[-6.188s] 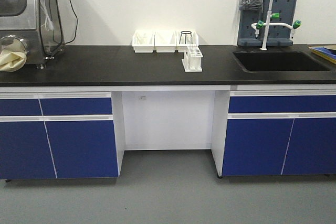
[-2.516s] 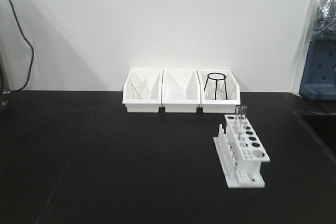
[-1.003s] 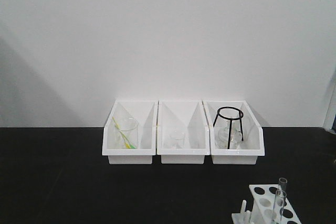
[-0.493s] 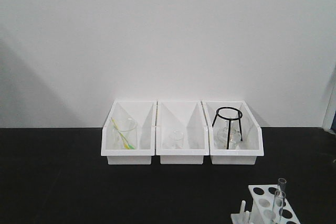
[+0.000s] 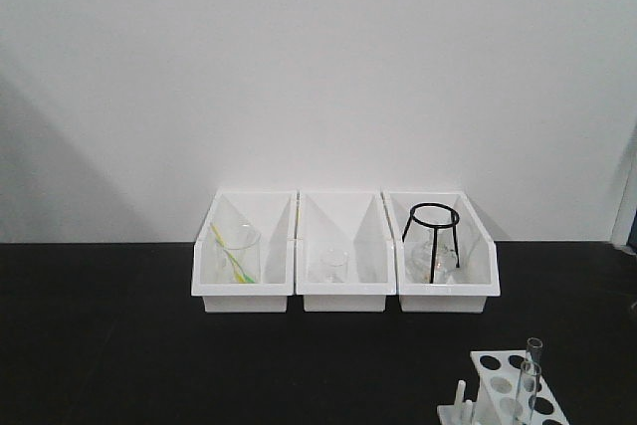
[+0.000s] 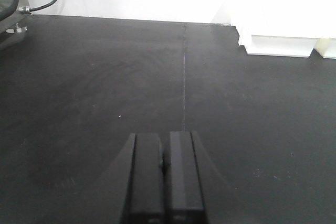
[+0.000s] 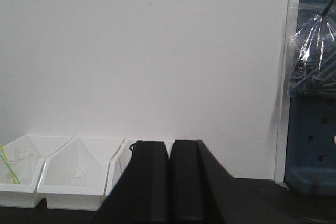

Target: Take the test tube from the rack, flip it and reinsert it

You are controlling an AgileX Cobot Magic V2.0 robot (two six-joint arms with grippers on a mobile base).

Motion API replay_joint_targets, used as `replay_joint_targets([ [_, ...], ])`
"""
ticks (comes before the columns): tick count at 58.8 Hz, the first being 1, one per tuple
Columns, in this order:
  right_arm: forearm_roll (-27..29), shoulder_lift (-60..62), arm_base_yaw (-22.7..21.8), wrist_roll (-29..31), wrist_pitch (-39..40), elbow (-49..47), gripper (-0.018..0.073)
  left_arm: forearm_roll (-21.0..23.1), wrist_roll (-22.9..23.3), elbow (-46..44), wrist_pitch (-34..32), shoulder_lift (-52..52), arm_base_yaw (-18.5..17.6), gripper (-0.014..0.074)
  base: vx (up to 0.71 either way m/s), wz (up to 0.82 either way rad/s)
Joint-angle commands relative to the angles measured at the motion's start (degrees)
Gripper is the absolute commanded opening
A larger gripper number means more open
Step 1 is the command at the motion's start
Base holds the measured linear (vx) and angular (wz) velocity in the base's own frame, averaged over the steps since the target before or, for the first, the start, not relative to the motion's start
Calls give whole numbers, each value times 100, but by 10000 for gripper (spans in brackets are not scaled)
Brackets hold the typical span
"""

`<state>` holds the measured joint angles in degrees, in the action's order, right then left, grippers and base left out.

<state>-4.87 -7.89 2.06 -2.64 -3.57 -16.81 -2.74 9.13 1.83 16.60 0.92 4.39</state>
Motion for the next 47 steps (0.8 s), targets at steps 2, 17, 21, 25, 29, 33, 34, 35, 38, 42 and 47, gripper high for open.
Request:
replay_joint_targets([
  [2, -60, -606, -19, 8, 218, -619, -8, 20, -2, -1, -498, 62, -42, -6, 0, 0],
  [17, -54, -1512, -19, 8, -16, -719, 15, 20, -2, -1, -498, 62, -42, -6, 0, 0],
  [21, -54, -1794, -19, 8, -30, -719, 45, 20, -2, -1, -498, 62, -42, -6, 0, 0],
  [25, -54, -1998, -19, 8, -10, -719, 90, 20, -2, -1, -498, 62, -42, -6, 0, 0],
  [29, -48, -2179, -19, 8, 38, -719, 151, 20, -2, -1, -498, 62, -42, -6, 0, 0],
  [33, -48, -2335, -19, 8, 73, -719, 228, 20, -2, -1, -498, 62, -42, -6, 0, 0],
  [34, -48, -2365, -19, 8, 81, -719, 244, 20, -2, -1, -498, 62, -42, -6, 0, 0],
  [35, -48, -2395, -19, 8, 81, -719, 270, 20, -2, -1, -498, 62, -42, -6, 0, 0],
  [38, -48, -2505, -19, 8, 110, -719, 328, 20, -2, -1, -498, 62, -42, -6, 0, 0],
  [42, -48, -2623, -19, 4, 122, -719, 397, 20, -2, -1, -498, 62, -42, -6, 0, 0],
  [47, 27, -2773, -19, -61, 137, -707, 468, 20, -2, -1, -498, 62, -42, -6, 0, 0],
])
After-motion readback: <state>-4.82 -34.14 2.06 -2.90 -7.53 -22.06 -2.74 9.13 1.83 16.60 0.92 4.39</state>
